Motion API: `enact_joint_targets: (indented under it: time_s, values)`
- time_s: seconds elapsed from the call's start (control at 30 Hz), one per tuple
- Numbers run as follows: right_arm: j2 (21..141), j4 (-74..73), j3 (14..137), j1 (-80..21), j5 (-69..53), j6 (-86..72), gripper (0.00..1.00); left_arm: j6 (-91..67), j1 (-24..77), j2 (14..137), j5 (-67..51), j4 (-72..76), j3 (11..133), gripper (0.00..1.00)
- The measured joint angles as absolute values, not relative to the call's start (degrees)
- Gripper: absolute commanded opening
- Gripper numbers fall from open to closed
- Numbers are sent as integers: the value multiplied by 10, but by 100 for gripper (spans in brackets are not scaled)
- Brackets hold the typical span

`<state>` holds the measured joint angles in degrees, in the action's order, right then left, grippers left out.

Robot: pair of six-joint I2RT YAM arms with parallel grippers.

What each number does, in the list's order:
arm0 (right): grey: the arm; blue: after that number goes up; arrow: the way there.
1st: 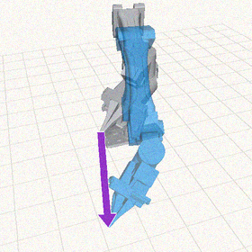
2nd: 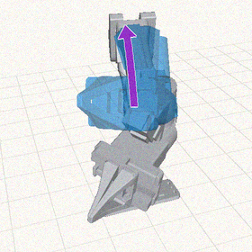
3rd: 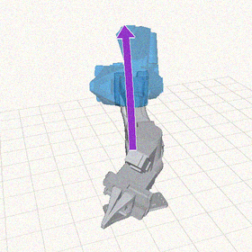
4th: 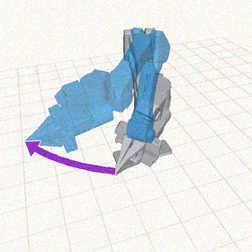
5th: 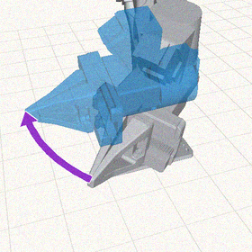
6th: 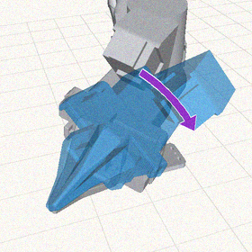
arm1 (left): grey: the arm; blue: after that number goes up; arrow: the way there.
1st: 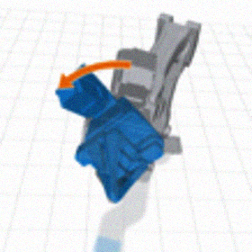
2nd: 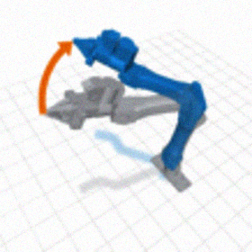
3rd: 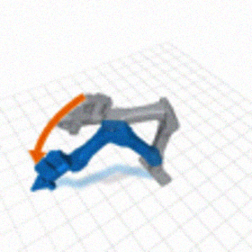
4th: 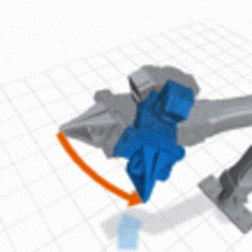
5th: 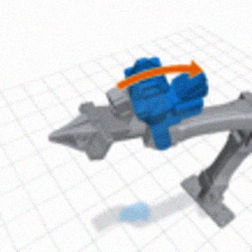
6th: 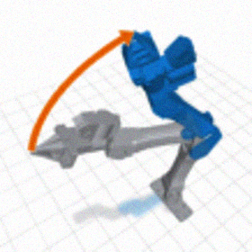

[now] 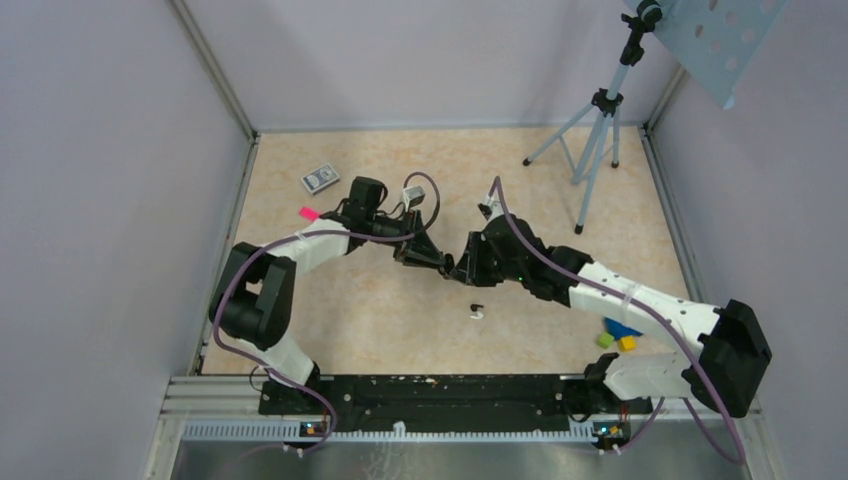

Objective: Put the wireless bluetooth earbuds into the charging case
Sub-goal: Adjust the left earbud in the left side groove of the charging case.

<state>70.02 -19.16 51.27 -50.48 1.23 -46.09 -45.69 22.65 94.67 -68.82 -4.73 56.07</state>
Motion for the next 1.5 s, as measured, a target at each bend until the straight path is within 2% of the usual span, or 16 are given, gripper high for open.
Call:
enact_joint_targets:
  time_s: [0.27,0.57,0.87,1.5]
  values:
    - [710,-212,534,-505,-15,-384,6,-412,226,955,-708,-100,575,0]
    - [710,-220,542,-506,-47,-296,5,-381,227,968,-731,-146,594,0]
    - [710,-219,544,-517,-72,-196,4,-300,227,990,-748,-254,630,0]
    - [677,-180,520,-547,-78,-44,12,-287,235,990,-763,-289,636,0]
